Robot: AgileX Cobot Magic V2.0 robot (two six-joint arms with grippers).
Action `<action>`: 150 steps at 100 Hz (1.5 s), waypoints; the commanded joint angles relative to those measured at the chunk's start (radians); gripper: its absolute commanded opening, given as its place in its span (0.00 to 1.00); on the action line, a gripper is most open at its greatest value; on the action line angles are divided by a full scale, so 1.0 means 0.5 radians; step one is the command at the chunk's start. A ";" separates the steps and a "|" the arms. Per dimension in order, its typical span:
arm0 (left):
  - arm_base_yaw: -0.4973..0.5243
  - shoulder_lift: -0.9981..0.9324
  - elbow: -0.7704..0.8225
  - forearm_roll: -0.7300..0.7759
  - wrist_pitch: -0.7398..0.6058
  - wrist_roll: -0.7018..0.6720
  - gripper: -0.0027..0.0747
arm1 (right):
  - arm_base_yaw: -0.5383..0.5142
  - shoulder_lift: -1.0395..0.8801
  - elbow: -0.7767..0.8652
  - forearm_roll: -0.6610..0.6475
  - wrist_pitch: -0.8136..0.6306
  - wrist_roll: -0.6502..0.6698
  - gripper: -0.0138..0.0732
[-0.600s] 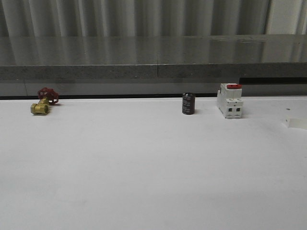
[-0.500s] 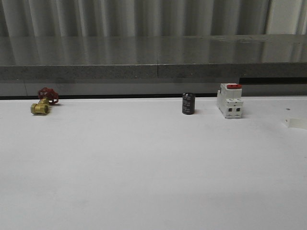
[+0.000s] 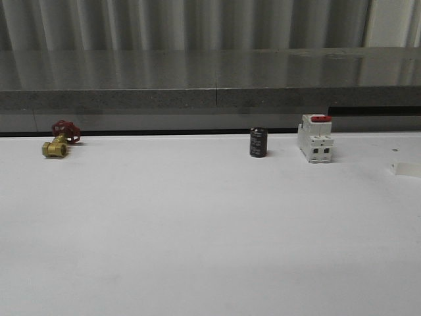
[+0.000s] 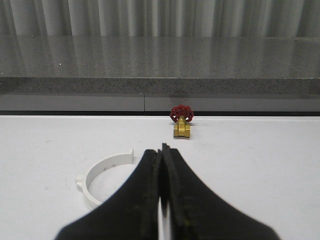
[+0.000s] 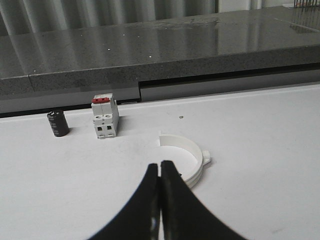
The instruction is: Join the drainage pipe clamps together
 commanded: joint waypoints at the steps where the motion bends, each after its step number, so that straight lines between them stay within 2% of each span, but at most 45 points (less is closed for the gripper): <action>1: 0.004 -0.057 0.089 -0.013 -0.161 0.003 0.01 | 0.000 -0.036 -0.035 0.001 -0.178 -0.004 0.08; 23: 0.004 -0.057 0.025 -0.013 -0.136 0.003 0.01 | 0.000 -0.036 -0.035 0.001 -0.178 -0.004 0.08; 47: 0.004 -0.010 -0.328 -0.013 0.117 0.003 0.01 | 0.000 -0.036 -0.035 0.001 -0.178 -0.004 0.08; 57: 0.004 0.095 -0.493 -0.013 0.251 0.003 0.01 | 0.000 -0.036 -0.035 0.001 -0.178 -0.004 0.08; 74: 0.004 0.325 -0.795 -0.013 0.711 0.003 0.01 | 0.000 -0.036 -0.035 0.001 -0.178 -0.004 0.08; 103: 0.004 0.806 -1.018 -0.015 0.749 0.003 0.01 | 0.000 -0.036 -0.035 0.001 -0.178 -0.004 0.08; 110: 0.004 0.933 -1.080 -0.015 0.753 0.003 0.06 | 0.000 -0.036 -0.035 0.001 -0.178 -0.004 0.08; 117: 0.004 1.066 -1.148 -0.015 0.773 0.003 0.16 | 0.000 -0.036 -0.035 0.001 -0.178 -0.004 0.08; 124: 0.004 1.195 -1.213 -0.015 0.786 0.003 0.32 | 0.000 -0.036 -0.035 0.001 -0.178 -0.004 0.08; 129: 0.004 1.284 -1.260 -0.015 0.786 0.003 0.47 | 0.000 -0.036 -0.035 0.001 -0.178 -0.004 0.08; 136: 0.004 1.409 -1.332 0.000 0.786 0.003 0.62 | 0.000 -0.036 -0.035 0.001 -0.178 -0.004 0.08; 141: 0.004 1.508 -1.387 0.030 0.790 0.003 0.65 | 0.000 -0.036 -0.035 0.001 -0.178 -0.004 0.08; 150: 0.039 1.662 -1.516 0.068 0.838 -0.014 0.65 | 0.000 -0.036 -0.035 0.001 -0.178 -0.004 0.08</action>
